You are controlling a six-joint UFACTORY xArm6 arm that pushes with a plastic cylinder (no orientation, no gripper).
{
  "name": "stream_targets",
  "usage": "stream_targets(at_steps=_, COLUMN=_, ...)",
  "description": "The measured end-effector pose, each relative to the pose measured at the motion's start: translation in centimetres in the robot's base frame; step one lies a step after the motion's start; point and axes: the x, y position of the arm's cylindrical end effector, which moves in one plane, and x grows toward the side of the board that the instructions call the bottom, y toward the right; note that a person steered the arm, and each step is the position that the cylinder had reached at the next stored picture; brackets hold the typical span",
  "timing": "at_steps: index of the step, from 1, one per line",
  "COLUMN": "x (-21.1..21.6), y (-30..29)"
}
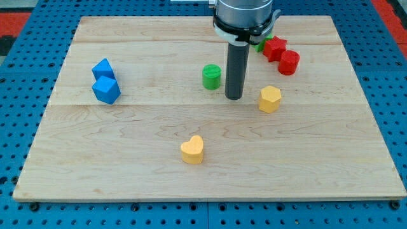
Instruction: Slide the yellow hexagon to the right of the yellow heart
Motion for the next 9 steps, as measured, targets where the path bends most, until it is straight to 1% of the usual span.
stream_targets(at_steps=1, x=-1.4, y=3.8)
stream_targets(at_steps=2, x=-1.2, y=7.4)
stream_targets(at_steps=5, x=8.4, y=6.8)
stream_targets(at_steps=7, x=13.4, y=5.4)
stream_targets(at_steps=8, x=15.9, y=8.0)
stream_targets(at_steps=9, x=17.3, y=6.5)
